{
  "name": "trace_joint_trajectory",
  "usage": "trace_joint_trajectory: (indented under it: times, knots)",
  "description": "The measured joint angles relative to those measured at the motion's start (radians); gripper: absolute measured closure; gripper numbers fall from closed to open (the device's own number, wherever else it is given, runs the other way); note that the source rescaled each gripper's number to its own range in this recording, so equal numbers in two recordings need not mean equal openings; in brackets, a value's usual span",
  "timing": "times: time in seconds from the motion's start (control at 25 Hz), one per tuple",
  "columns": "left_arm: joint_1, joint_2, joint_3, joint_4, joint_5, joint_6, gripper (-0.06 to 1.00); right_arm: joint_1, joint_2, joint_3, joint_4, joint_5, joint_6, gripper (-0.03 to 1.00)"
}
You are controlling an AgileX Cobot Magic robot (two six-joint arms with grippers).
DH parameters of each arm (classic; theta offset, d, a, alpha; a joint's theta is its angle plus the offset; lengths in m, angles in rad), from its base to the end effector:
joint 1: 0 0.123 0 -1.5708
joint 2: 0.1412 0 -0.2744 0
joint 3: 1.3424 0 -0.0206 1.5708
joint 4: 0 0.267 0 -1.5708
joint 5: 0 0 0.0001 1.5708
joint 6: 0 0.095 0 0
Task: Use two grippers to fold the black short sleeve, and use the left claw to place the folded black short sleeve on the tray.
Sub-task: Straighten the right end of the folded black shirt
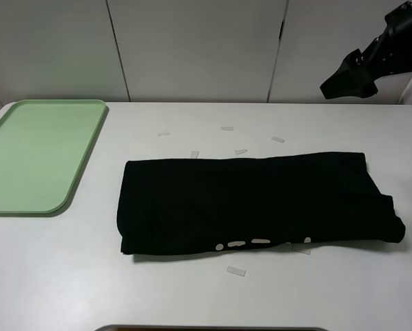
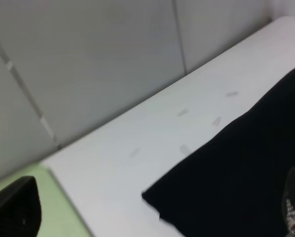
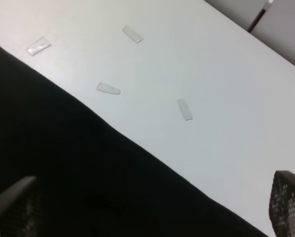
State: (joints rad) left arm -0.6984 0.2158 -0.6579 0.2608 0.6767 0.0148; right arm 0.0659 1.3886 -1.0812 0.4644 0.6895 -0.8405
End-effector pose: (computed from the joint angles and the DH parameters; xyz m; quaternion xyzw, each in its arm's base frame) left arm 0.0527 -0.0242 0.3592 0.2842 0.6954 -0.0966 0.6530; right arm 0.3110 0.0477 0.2902 -0.2948 0.8803 0.0623 0.3665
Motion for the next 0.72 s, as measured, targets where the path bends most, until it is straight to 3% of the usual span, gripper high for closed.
trace_joint_trajectory:
  times: [0.2,0.24,0.28,0.48,0.72]
  knots:
    - [0.0,-0.142,0.015,0.014,0.209,-0.048,-0.03,0.0,0.0,0.0,0.0,-0.016,0.0,-0.03]
    - [0.0,-0.172,0.015,-0.034,0.3,-0.03,-0.03,0.0,0.0,0.0,0.0,-0.016,0.0,-0.03]
    - [0.0,-0.172,0.015,-0.034,0.3,-0.03,-0.03,0.0,0.0,0.0,0.001,-0.023,0.002,-0.03]
    - [0.0,-0.219,0.015,-0.2,0.359,0.093,-0.03,0.0,0.0,0.0,0.001,-0.032,0.01,-0.03]
    - [0.0,-0.223,0.106,-0.243,0.38,0.108,-0.03,0.0,0.0,0.0,0.001,-0.032,0.01,-0.03]
